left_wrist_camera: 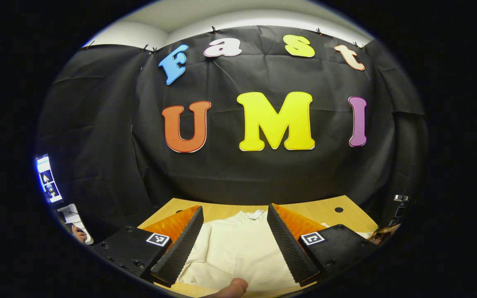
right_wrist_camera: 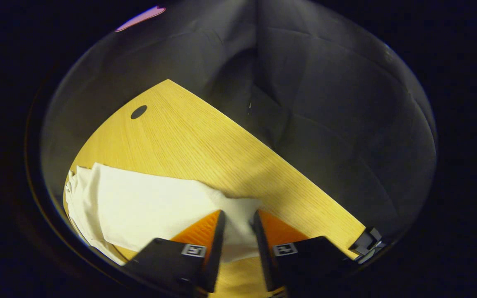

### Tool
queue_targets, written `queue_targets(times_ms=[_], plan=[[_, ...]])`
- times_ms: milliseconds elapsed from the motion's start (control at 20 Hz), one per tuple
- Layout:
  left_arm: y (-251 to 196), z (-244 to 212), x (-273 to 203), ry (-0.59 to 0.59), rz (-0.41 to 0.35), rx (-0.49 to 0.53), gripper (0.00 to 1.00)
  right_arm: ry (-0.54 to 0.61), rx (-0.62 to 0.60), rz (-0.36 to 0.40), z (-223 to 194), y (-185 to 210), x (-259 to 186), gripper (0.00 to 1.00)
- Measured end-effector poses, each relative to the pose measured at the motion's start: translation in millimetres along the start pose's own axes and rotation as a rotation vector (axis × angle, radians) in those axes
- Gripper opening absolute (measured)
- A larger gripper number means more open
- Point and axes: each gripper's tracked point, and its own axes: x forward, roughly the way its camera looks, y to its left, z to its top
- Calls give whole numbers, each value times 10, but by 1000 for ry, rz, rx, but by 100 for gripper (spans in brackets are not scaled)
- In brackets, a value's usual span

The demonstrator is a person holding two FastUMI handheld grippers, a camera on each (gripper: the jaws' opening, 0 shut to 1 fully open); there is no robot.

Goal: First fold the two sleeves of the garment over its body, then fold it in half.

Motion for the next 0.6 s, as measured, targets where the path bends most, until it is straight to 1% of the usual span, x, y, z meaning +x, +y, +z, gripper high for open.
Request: queue_targets(times_ms=[50,100,250,300,350,450,600], plan=[[21,-25,15,9,-2,4,99,2,-7,-13,-6,-9,6,17],[68,-55,18,17,0,5,99,1,-7,-23,-17,0,-5,14],[191,-79,32,22,2,0,99,-6,-18,-37,-3,5,-27,14],[231,-98,45,25,1,3,99,-3,-14,-45,-34,20,-15,12],[282,-97,55,25,3,9,99,4,-8,-43,5,52,-96,2],[352,-71,75,14,-1,14,99,-3,9,-31,37,131,-239,2],[454,-89,110,12,-14,5,99,-39,-8,-18,171,232,-561,2]])
